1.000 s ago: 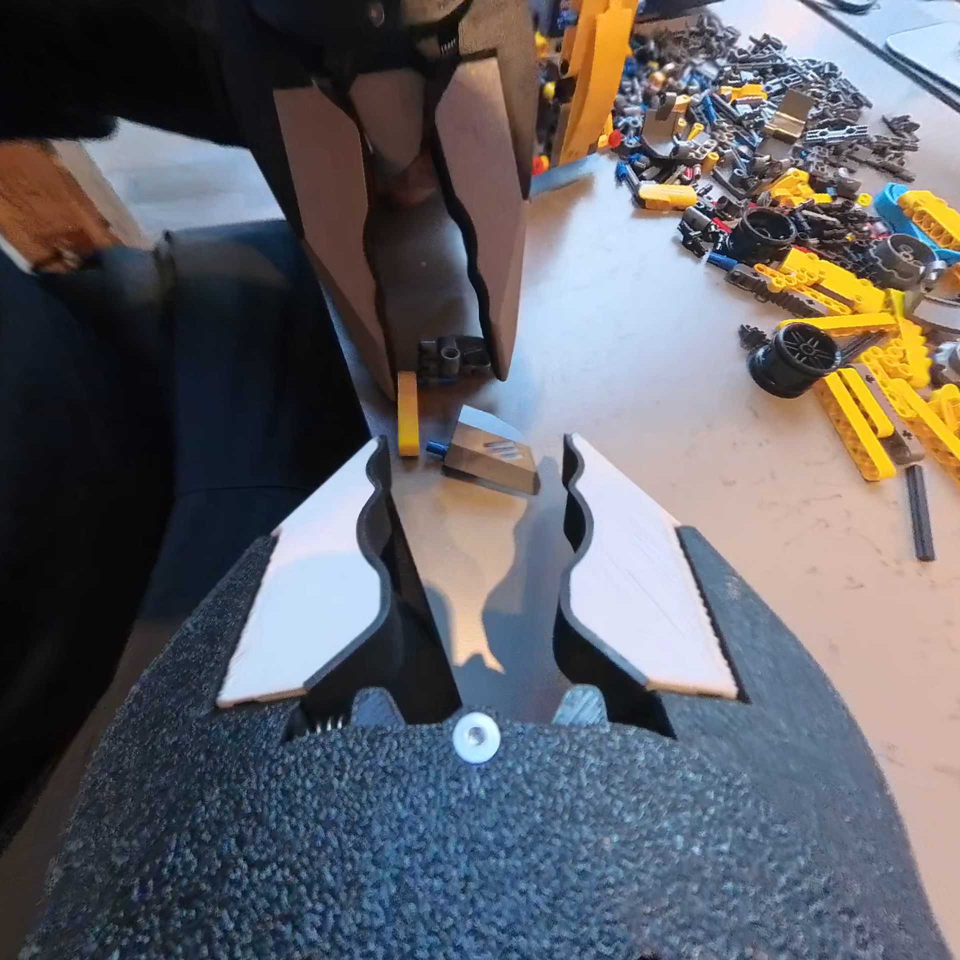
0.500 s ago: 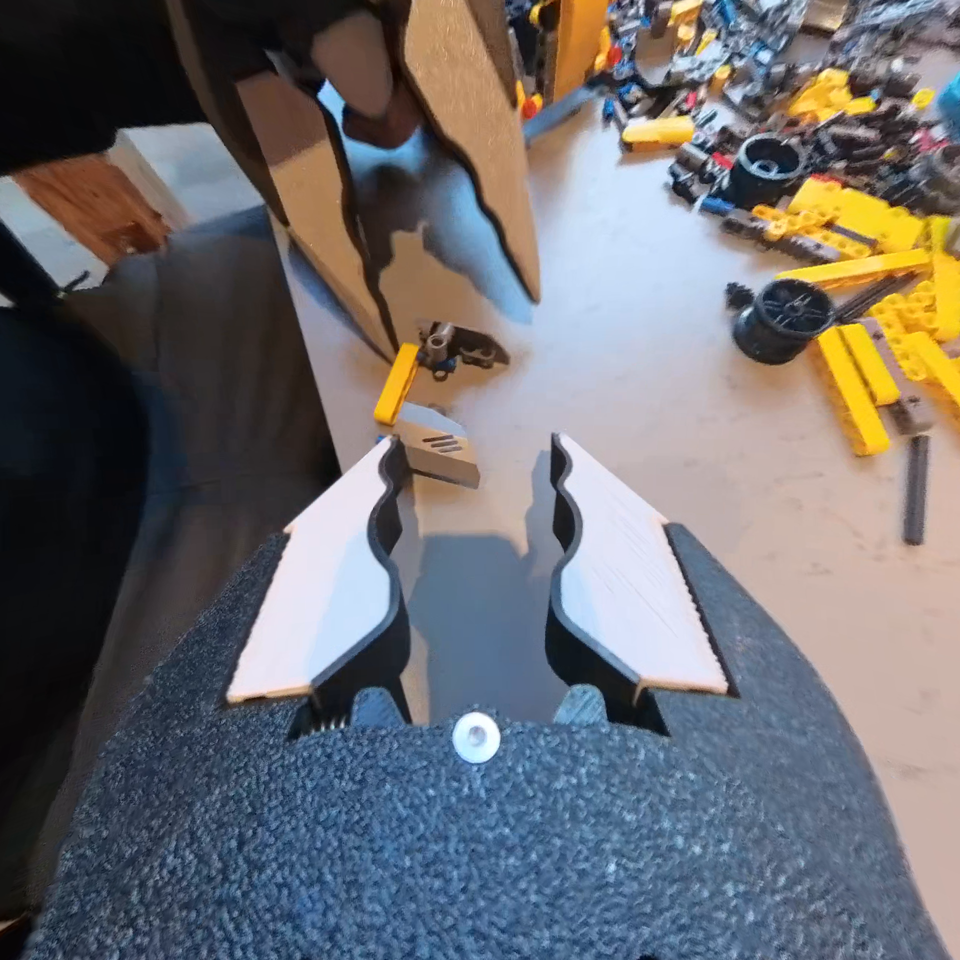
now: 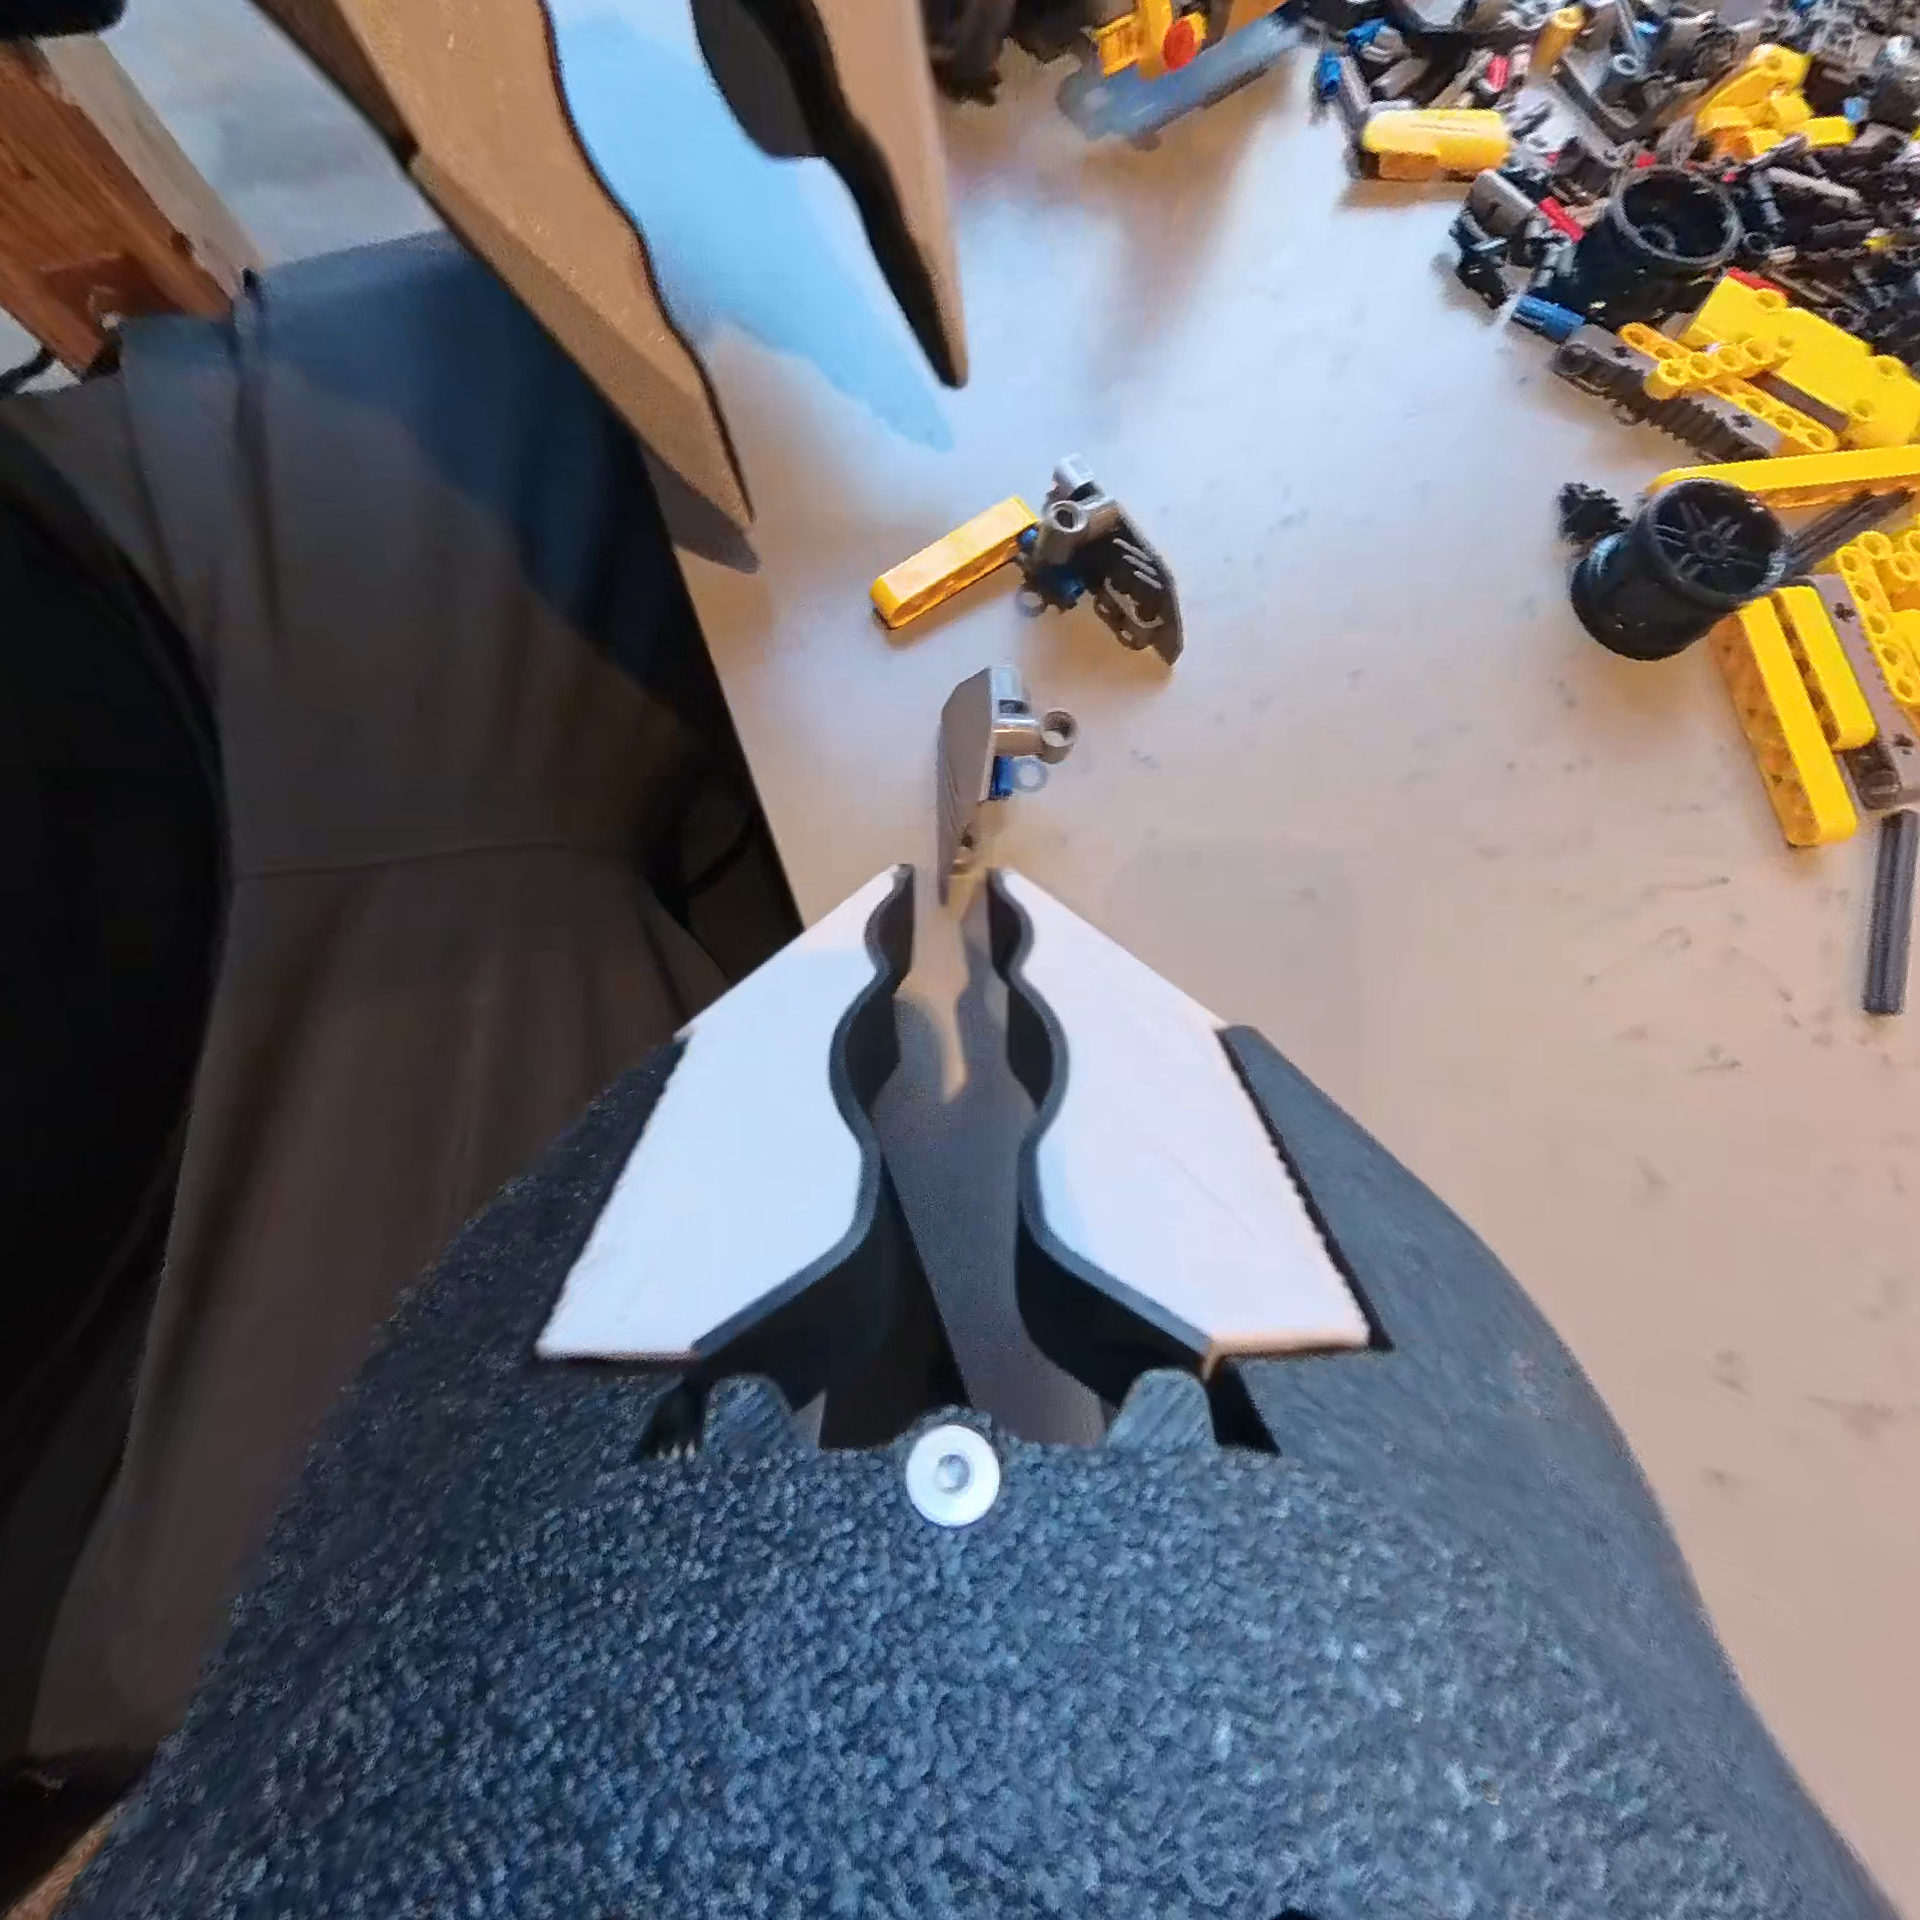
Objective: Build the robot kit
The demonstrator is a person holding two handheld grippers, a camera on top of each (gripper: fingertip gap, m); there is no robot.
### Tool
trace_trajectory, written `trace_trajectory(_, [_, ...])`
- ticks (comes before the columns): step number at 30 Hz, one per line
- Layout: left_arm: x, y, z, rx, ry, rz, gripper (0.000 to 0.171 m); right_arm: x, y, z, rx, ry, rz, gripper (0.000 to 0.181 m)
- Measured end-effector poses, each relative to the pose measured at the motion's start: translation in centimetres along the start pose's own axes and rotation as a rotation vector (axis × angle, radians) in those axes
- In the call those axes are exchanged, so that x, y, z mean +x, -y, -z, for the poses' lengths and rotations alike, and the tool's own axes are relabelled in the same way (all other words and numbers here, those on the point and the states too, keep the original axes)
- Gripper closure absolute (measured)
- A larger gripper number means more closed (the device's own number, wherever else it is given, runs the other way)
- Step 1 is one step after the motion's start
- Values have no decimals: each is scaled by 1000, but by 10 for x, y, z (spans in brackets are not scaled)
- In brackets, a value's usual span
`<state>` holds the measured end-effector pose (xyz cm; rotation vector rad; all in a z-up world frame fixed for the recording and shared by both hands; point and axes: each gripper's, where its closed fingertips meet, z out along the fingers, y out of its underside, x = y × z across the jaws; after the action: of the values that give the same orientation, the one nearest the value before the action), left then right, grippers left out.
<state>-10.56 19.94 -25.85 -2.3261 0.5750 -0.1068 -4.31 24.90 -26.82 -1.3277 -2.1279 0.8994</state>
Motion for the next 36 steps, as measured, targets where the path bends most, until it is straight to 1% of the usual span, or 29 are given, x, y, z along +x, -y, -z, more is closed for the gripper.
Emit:
trace_trajectory(3, [-2,-7,-4,-17,3,30,126,8,7,7,25,-14,-71,151])
trace_trajectory(5, [-2,-6,-5,-6,-5,40,127,10,11,7,30,0,-129,139])
trace_trajectory(8, [-3,-1,-10,4,-35,41,128,10,9,-3,-3,10,-155,137])
trace_trajectory(9, [-4,0,-13,4,-50,39,128,10,9,-7,-15,5,-146,140])
trace_trajectory(10, [-5,1,-15,3,-67,38,128,9,10,-10,-16,4,-134,148])
trace_trajectory(11, [-6,2,-16,2,-86,30,134,8,12,-11,-7,11,-123,156])
trace_trajectory(12, [-4,2,-16,0,-118,8,146,7,15,-12,3,23,-111,168])
trace_trajectory(13, [-2,2,-16,0,-139,-19,154,6,16,-12,7,32,-98,179])
trace_trajectory(15, [-7,-2,-17,-20,-124,-46,152,5,16,-13,-2,51,-60,179])
trace_trajectory(18, [-9,-3,-16,-6,-130,-33,159,-1,19,-13,16,105,38,179])
trace_trajectory(20, [-9,-3,-17,8,-137,-12,154,-5,20,-15,15,141,88,179])
trace_trajectory(23, [-4,2,-19,38,-181,20,138,-10,22,-18,15,216,127,179])
trace_trajectory(25, [-5,3,-21,43,-179,1,133,-14,22,-17,8,288,147,179])
trace_trajectory(27, [-12,2,-22,29,-156,-11,123,-12,21,-17,-9,313,160,179])
trace_trajectory(28, [-12,2,-22,27,-167,-10,120,-10,22,-17,-17,317,164,179])
trace_trajectory(30, [-9,5,-24,30,-194,-17,117,-8,22,-18,-29,332,164,179])
trace_trajectory(33, [-10,9,-28,25,-188,-38,116,-7,21,-19,-40,350,156,179])
trace_trajectory(36, [-13,11,-31,28,-179,-45,122,-5,21,-19,-40,334,141,173])
